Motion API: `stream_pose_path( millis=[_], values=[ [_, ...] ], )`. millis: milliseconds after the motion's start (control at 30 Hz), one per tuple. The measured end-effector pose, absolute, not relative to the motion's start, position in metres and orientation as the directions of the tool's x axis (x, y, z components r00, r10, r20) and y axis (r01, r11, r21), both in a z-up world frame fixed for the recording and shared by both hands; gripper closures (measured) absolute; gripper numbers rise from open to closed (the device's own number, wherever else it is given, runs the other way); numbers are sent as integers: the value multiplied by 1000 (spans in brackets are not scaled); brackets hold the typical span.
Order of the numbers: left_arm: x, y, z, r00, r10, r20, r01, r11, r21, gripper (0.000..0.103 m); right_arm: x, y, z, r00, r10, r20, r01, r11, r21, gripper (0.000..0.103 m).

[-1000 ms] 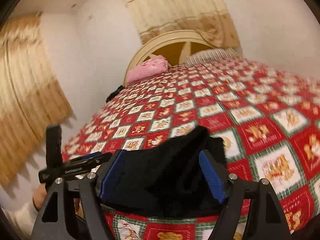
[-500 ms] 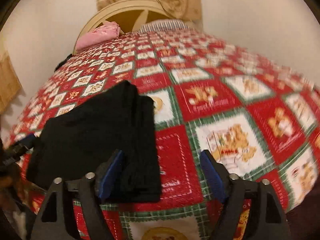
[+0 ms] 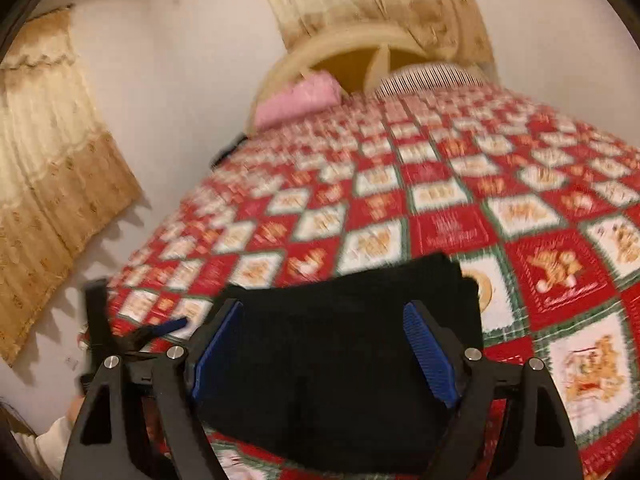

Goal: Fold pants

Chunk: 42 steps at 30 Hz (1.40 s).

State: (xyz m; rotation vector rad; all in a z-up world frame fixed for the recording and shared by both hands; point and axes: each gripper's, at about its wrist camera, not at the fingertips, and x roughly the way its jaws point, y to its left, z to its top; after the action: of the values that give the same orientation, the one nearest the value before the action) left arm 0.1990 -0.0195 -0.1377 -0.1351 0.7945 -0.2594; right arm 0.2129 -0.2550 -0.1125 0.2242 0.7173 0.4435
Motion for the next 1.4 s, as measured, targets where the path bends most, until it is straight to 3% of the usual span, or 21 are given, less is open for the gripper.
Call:
stream_pose_path(
  millis=[100,200,367,500,633,700,833,1400],
  values=[
    [200,-20,-138,671,-283,-686,185,959,-215,2,235,-274,-135,652,415,-635,-222,905,364,24],
    [204,-23,-142,662,-276,-697,189,961,-202,1,240,-291,-141,650,447,-614,-206,882,424,26],
    [205,-27,-143,655,-264,-708,190,964,-184,0,228,-287,-130,676,428,-599,-235,897,375,31],
    [205,-28,-143,652,-263,-711,190,965,-182,0,227,-301,-120,736,330,-591,-157,933,325,33],
    [205,-28,-145,649,-263,-714,188,965,-184,0,236,-305,-139,677,349,-648,-149,927,344,65],
    [205,-27,-145,646,-263,-716,185,965,-188,0,235,-305,-145,670,360,-649,-156,923,351,67],
    [206,-29,-146,643,-263,-719,188,965,-185,0,231,-312,-144,678,375,-632,-165,916,367,89],
    [211,-32,-149,614,-288,-735,211,957,-199,0,230,-323,-154,689,358,-630,-161,923,349,91]
  ],
)
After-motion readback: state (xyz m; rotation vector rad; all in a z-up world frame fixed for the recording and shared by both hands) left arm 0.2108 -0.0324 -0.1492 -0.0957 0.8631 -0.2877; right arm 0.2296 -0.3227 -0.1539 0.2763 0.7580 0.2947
